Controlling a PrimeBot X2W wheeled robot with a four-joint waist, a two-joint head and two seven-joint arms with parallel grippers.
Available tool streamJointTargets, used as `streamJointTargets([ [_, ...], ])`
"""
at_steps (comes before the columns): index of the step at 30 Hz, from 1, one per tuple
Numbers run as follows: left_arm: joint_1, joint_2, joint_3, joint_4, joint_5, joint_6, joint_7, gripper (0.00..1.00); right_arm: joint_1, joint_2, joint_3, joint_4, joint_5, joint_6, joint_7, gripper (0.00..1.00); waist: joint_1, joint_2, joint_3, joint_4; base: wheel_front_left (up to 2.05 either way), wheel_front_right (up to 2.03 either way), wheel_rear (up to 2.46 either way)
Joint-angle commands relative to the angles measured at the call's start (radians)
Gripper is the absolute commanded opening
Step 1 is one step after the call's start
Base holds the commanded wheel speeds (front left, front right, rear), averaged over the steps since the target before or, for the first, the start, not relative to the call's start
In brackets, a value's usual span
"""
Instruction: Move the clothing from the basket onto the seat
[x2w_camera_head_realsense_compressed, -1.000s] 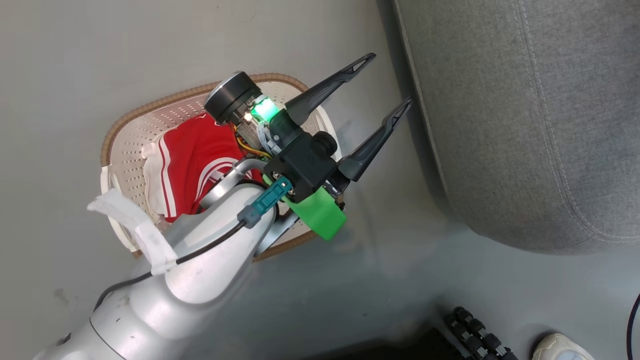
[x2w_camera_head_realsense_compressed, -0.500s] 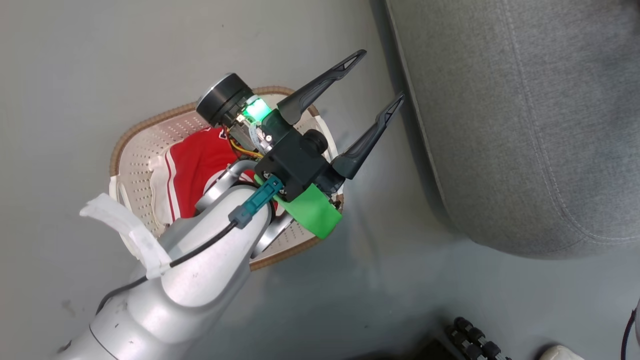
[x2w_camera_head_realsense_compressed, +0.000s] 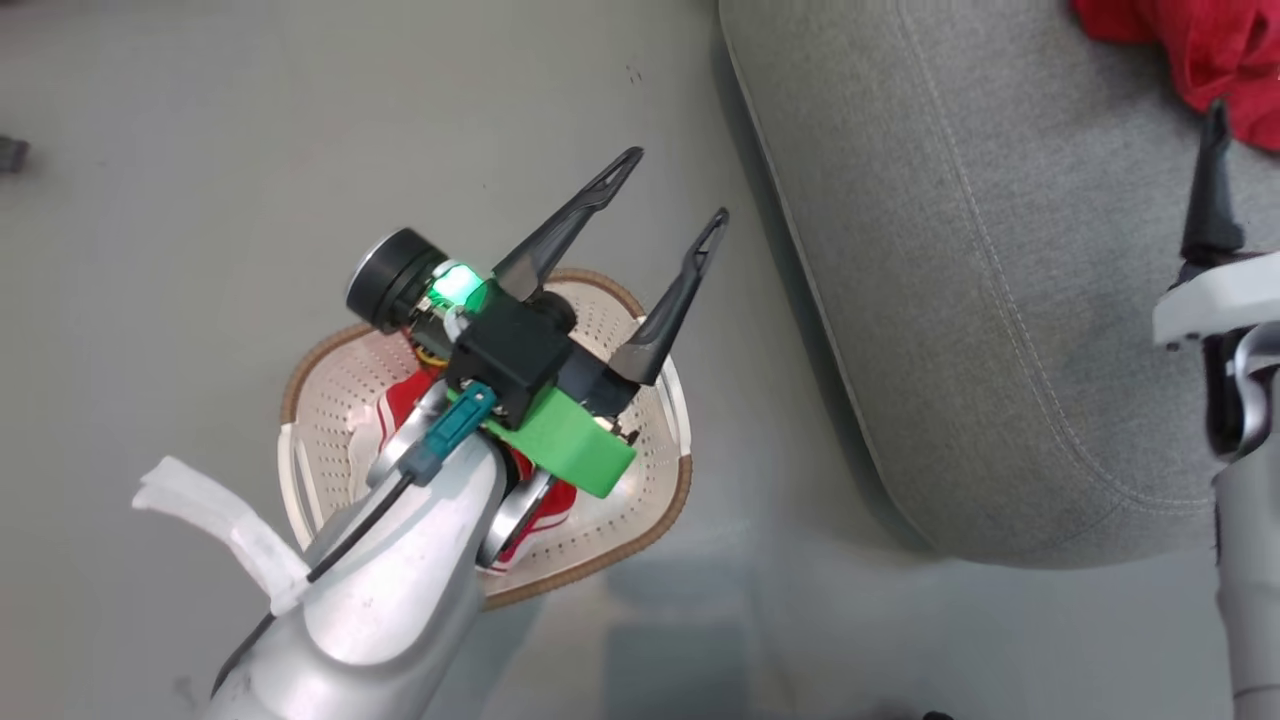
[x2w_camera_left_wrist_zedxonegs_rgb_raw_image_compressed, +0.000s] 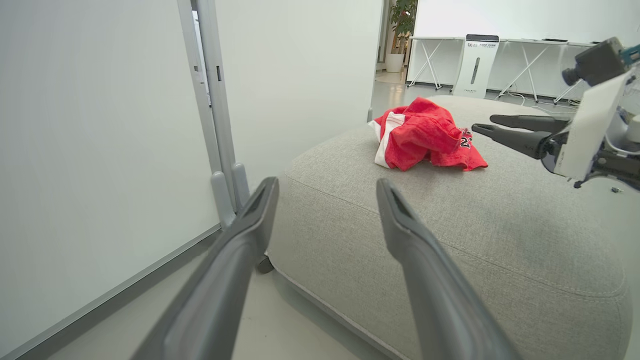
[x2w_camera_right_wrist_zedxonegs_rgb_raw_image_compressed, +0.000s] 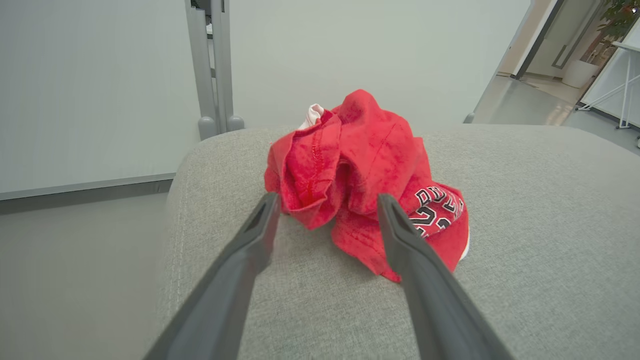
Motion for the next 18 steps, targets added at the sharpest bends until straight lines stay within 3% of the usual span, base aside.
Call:
streamJointTargets([
  [1, 0.031, -0.005, 0.020, 0.004, 0.009, -0.001, 0.001, 1.00, 0.038, 0.010, 0.019, -0.024, 0.010, -0.001, -0.002, 1.00, 0.0000, 0.0000, -0.059, 0.024, 0.00, 0.00, 0.00],
  [9, 0.135, -0.016, 0.138, 0.011, 0.015, -0.002, 0.001, 1.00, 0.171, 0.067, 0.137, -0.159, 0.038, -0.001, -0.002, 1.00, 0.0000, 0.0000, -0.139, 0.074, 0.00, 0.00, 0.00],
  [18, 0.244, -0.031, 0.280, 0.001, 0.024, -0.002, 0.001, 1.00, 0.271, 0.118, 0.203, -0.267, 0.054, -0.001, -0.002, 1.00, 0.0000, 0.0000, -0.219, 0.139, 0.00, 0.00, 0.00],
])
